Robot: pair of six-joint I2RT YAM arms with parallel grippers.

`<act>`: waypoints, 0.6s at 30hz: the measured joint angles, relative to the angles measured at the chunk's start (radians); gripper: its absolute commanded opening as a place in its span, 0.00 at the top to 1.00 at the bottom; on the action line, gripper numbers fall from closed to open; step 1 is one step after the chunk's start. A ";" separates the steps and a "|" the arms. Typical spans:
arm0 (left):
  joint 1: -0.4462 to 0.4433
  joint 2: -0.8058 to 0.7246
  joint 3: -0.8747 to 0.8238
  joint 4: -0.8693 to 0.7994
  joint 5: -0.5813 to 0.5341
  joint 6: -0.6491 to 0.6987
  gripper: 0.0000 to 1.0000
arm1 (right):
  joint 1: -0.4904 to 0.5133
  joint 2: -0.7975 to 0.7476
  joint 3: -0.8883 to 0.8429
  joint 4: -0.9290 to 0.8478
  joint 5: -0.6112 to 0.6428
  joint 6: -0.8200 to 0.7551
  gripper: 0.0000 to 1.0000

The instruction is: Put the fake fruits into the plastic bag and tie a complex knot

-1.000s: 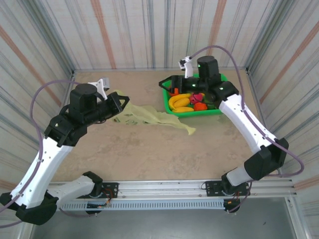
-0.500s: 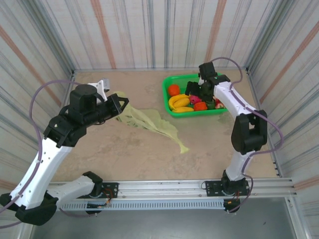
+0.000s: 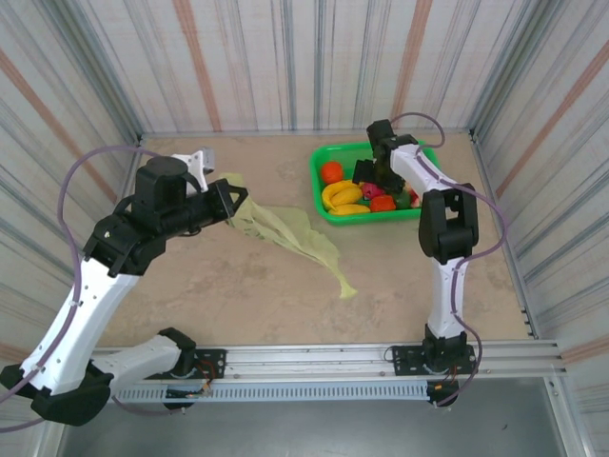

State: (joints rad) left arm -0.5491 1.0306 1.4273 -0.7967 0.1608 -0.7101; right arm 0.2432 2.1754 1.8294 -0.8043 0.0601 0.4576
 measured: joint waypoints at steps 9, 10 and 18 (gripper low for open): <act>0.000 -0.013 -0.001 -0.016 0.014 0.007 1.00 | -0.024 0.033 -0.001 0.010 -0.016 -0.010 0.25; 0.000 -0.016 -0.001 -0.017 0.014 0.007 1.00 | -0.027 0.033 -0.002 0.018 -0.022 -0.014 0.29; 0.000 -0.042 -0.019 -0.023 0.011 0.007 1.00 | -0.029 -0.059 -0.105 0.082 -0.041 -0.025 0.40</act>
State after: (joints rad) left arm -0.5491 0.9886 1.4086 -0.8196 0.1719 -0.7029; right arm 0.2138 2.1166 1.7241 -0.7223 0.0193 0.4328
